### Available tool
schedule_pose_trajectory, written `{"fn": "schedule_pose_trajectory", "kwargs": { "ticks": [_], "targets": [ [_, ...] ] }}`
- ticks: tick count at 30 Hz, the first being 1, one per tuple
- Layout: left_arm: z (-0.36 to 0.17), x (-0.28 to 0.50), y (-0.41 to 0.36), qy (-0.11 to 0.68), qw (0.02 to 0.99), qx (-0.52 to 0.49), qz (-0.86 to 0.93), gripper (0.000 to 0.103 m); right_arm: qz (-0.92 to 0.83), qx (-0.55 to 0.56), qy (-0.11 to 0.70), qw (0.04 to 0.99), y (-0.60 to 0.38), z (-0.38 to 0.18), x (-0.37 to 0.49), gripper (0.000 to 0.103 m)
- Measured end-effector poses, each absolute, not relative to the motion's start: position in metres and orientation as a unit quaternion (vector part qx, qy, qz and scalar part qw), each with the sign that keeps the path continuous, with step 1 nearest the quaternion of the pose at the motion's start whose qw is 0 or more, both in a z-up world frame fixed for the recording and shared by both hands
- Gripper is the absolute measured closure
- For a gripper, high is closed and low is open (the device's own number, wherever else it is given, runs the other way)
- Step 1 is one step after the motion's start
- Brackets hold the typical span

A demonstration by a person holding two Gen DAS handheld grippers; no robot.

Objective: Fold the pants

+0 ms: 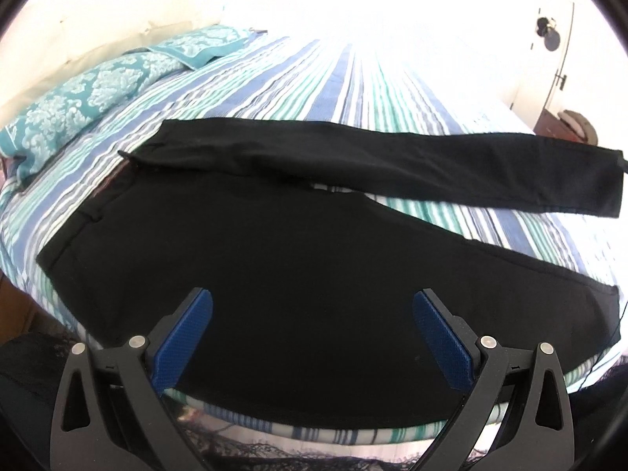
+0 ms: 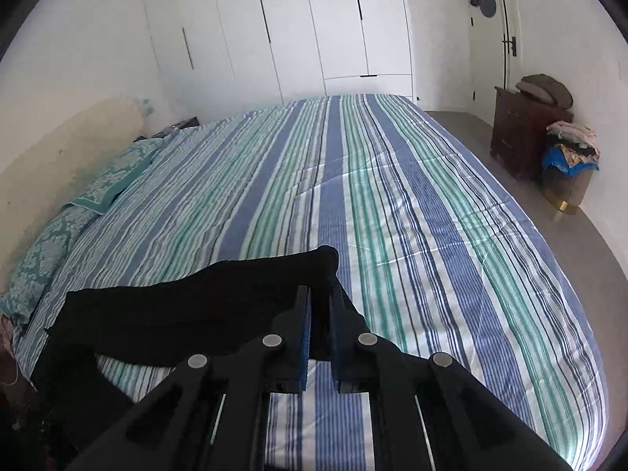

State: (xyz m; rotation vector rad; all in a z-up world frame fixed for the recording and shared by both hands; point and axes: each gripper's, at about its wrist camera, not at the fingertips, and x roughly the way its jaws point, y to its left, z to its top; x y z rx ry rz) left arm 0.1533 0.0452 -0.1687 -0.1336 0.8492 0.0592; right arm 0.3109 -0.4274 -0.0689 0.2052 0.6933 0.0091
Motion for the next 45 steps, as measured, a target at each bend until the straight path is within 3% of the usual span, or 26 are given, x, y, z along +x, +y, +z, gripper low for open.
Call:
{"fn": "schedule_pose_trajectory", "kwargs": {
  "ticks": [14,26,28,29,30,32,40,45],
  "targets": [
    [-0.169,0.143,0.058,0.413,0.907,-0.064,0.049,0.001,0.008,0.133,0.393,0.910,-0.363,-0.169,0.142,0.096],
    [-0.181,0.144,0.047,0.432,0.900,-0.024,0.056,0.001,-0.020,0.133,0.360,0.923,-0.374,-0.169,0.109,0.096],
    [-0.181,0.143,0.045,0.433,0.900,-0.021,0.051,0.001,-0.028,0.126,0.351,0.927,-0.374,-0.165,0.106,0.091],
    [-0.181,0.143,0.044,0.433,0.900,-0.021,0.050,0.001,-0.030,0.127,0.347,0.929,-0.376,-0.163,0.105,0.076],
    [-0.181,0.144,0.043,0.434,0.900,-0.021,0.047,0.001,-0.037,0.129,0.342,0.930,-0.380,-0.161,0.104,0.048],
    [-0.183,0.144,0.042,0.437,0.898,-0.020,0.047,0.001,-0.050,0.132,0.328,0.934,-0.386,-0.159,0.099,0.023],
    [-0.187,0.149,0.044,0.445,0.894,-0.028,0.049,0.001,0.040,0.101,0.379,0.919,-0.369,-0.172,0.122,0.023],
    [-0.191,0.153,0.045,0.450,0.891,-0.040,0.050,0.001,0.132,0.273,0.431,0.850,-0.350,-0.206,0.145,0.028]
  ]
}}
